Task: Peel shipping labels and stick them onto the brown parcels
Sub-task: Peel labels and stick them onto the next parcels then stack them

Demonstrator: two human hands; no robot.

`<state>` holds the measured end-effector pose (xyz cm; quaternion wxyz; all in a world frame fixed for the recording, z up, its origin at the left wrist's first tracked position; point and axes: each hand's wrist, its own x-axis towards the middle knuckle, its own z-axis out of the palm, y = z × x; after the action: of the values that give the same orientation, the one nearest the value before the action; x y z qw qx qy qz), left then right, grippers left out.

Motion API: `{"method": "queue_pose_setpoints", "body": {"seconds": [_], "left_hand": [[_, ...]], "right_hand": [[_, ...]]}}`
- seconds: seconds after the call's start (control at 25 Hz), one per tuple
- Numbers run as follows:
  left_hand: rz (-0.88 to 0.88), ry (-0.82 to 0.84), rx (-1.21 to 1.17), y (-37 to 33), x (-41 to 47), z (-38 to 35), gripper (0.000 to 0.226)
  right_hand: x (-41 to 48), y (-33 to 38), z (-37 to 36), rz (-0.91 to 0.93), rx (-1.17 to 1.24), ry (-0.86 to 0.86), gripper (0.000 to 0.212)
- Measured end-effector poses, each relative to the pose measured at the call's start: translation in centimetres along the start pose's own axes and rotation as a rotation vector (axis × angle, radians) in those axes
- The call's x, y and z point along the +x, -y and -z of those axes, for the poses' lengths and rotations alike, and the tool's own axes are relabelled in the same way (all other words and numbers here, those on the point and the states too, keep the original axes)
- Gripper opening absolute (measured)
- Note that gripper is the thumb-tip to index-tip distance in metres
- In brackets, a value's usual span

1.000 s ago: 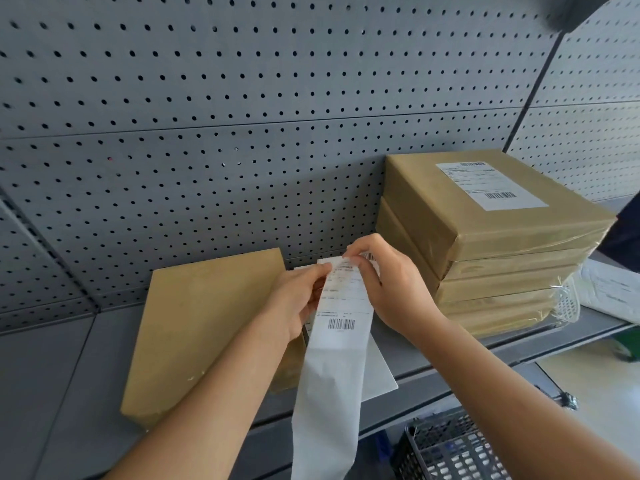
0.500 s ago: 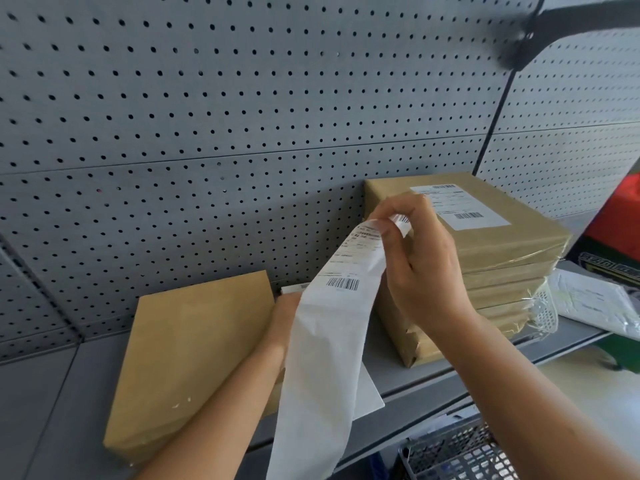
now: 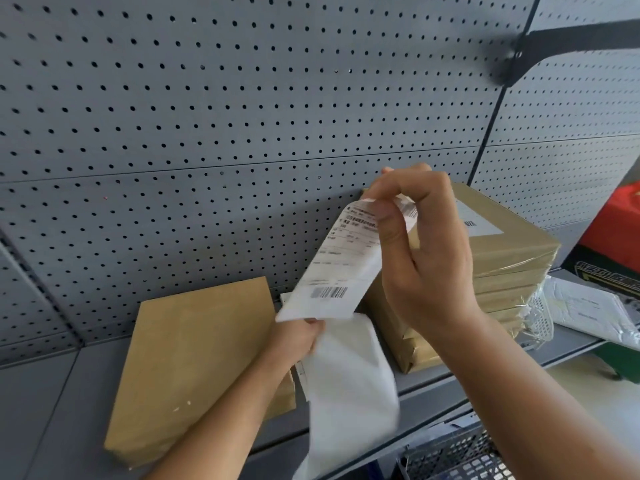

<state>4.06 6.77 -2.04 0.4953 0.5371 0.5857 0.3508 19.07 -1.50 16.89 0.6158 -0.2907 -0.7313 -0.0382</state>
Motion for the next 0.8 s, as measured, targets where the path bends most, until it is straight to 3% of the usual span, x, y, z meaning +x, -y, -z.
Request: {"method": "queue_pose_setpoints", "body": {"seconds": [0.12, 0.28, 0.4, 0.56, 0.68, 0.8], "left_hand": [[0.019, 0.059, 0.197, -1.3, -1.1, 0.3, 0.015], [-0.064, 0.030, 0.124, -3.1, -3.1, 3.0, 0.021], [-0.133, -0.066, -0.035, -4.5, -4.5, 5.5, 0.038], [-0.217, 0.045, -0.349, -5.8, -7.1, 8.2, 0.054], [-0.307, 0.080, -0.284, -6.0, -8.6, 9.4, 0.041], [-0.310, -0.084, -0.210, -4.9, -8.4, 10.6, 0.014]], "right_hand": [[0.0, -0.4, -0.3, -0.026, 0.024, -0.011, 0.014], [-0.6, -1.8, -1.1, -0.179, 0.035, 0.079, 0.020], [-1.4, -3.1, -2.4, -0.262, 0.044, 0.178, 0.017], [-2.6, -4.2, -5.3, -0.323, 0.027, 0.352, 0.013], [-3.3, -4.5, -8.1, -0.336, 0.016, 0.470, 0.008], [-3.6, -4.2, -10.8, -0.331, -0.009, 0.548, 0.012]]}}
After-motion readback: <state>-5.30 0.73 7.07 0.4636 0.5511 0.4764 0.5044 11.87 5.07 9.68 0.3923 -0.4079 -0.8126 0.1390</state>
